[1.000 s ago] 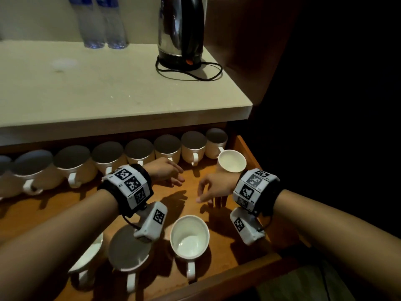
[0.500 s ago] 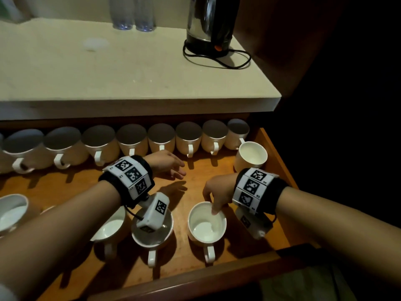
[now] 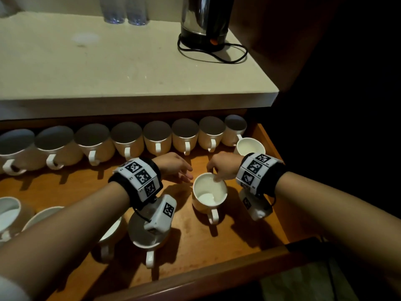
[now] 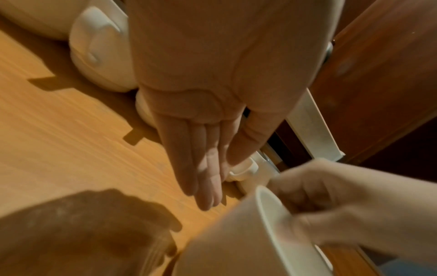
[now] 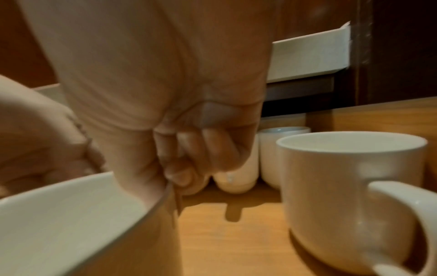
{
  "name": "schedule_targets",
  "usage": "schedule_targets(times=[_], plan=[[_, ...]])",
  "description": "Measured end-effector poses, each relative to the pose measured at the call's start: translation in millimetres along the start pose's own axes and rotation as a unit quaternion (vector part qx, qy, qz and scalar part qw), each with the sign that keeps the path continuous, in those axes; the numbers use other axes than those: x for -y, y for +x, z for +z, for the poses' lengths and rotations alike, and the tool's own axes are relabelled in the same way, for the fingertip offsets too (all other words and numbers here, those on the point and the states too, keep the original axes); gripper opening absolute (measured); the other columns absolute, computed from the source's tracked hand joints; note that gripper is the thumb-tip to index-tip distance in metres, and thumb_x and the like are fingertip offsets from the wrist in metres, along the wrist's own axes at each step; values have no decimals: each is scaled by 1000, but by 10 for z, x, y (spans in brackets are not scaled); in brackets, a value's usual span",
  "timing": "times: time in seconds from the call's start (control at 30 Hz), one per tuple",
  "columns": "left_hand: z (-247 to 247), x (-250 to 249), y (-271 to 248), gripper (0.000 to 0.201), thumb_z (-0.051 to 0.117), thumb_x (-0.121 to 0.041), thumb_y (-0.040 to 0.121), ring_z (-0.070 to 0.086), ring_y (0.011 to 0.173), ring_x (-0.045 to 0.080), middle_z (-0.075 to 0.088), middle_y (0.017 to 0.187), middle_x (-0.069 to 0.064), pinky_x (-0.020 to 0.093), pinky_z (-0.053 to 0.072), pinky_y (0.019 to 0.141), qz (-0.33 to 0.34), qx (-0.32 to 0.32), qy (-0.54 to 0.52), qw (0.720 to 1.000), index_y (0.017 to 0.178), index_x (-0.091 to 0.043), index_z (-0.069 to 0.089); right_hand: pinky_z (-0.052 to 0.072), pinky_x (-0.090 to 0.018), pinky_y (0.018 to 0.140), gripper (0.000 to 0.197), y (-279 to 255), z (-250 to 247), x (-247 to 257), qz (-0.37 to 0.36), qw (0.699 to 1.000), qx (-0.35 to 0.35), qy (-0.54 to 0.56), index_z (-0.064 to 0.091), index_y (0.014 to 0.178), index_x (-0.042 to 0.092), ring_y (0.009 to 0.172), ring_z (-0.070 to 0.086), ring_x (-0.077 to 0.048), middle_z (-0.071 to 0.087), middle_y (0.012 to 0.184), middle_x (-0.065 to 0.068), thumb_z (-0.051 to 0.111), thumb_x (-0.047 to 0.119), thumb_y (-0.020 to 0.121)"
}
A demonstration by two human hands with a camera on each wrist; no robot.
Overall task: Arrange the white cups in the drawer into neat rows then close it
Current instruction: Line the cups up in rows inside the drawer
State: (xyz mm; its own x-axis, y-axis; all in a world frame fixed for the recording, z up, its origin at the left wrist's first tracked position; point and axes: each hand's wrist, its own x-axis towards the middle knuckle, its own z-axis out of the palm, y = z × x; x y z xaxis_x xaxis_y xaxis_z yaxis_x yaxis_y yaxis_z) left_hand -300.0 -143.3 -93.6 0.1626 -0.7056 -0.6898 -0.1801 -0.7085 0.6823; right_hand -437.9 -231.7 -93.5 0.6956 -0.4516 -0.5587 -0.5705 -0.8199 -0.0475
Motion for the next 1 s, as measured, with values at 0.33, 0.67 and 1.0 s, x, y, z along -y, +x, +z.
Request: schedule_targets(times=[0.33,0.67,1.0], plan=[[92,-39,120,25,51,-4,91,68,89,25,65,112,19,29,57,74,-14,16,-31,999,113,-1,61,50,-38,95,38,146,8,-213,97,981,-149,73,61,124,15,112,59,-25,65,120,-8,61,14,86],[261,-112,241,32,45,6,85,67,97,30,65,110,25,36,55,87,-21,9,-1,1000,115,4,57,46,-32,77,20,-71,-26,-550,189,926,-267,186,61,105,13,99,61,-26,65,106,-10,53,27,93],[385,-273,319,34,46,5,87,67,90,27,63,113,21,30,56,74,-17,-10,3,1000,120,3,53,47,-24,63,30,-313,235,-588,150,961,-142,185,57,68,18,66,59,-16,59,63,1,60,39,88]])
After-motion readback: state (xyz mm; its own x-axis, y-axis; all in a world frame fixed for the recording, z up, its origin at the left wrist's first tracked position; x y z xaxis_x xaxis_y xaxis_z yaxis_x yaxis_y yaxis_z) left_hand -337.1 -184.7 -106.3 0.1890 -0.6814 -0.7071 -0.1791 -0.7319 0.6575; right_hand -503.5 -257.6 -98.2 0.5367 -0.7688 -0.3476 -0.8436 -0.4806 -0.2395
